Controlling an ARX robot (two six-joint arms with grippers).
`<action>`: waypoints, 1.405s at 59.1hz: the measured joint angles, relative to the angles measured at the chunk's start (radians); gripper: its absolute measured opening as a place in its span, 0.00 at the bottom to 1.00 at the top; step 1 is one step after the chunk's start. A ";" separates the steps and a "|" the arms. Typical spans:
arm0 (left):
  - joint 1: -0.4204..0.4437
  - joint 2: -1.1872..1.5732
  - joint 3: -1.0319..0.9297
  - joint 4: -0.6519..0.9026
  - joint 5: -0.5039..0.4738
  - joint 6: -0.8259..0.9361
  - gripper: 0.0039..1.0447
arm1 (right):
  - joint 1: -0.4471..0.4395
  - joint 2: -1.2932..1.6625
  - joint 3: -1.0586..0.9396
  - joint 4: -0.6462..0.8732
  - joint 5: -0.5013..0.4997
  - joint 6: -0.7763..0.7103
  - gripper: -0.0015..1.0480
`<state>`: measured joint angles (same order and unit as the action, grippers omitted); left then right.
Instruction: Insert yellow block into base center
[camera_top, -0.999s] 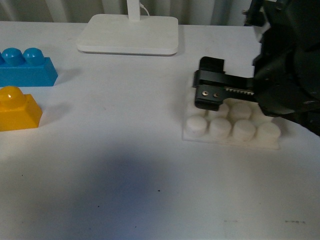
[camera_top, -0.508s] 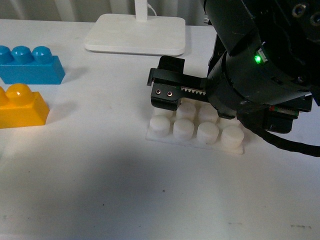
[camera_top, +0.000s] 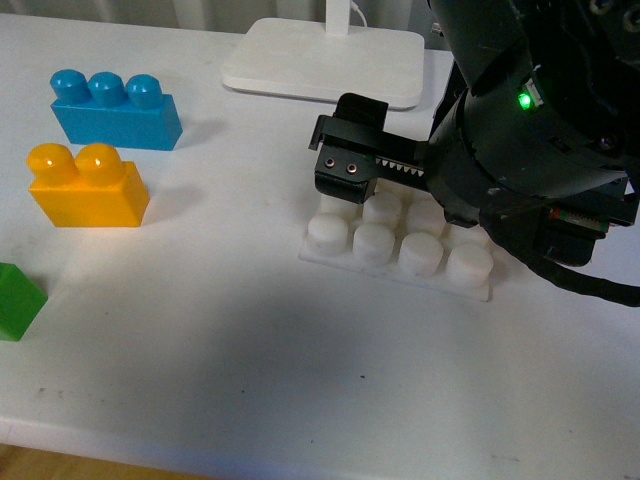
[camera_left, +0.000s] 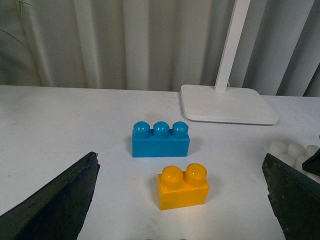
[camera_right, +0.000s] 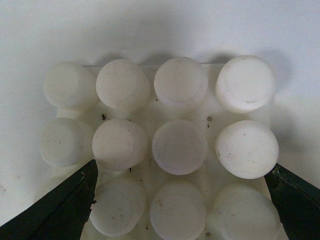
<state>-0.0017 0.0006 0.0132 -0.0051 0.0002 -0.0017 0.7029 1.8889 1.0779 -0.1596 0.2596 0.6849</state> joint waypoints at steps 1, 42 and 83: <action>0.000 0.000 0.000 0.000 0.000 0.000 0.94 | 0.000 0.000 0.000 0.002 -0.002 -0.003 0.92; 0.000 0.000 0.000 0.000 0.000 0.000 0.94 | -0.110 -0.246 -0.095 0.043 -0.143 -0.166 0.91; 0.000 0.000 0.000 0.000 0.000 0.000 0.94 | -0.875 -1.093 -0.525 0.333 -0.448 -0.556 0.91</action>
<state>-0.0017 0.0006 0.0132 -0.0051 0.0002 -0.0017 -0.1722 0.7959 0.5533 0.1738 -0.1886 0.1287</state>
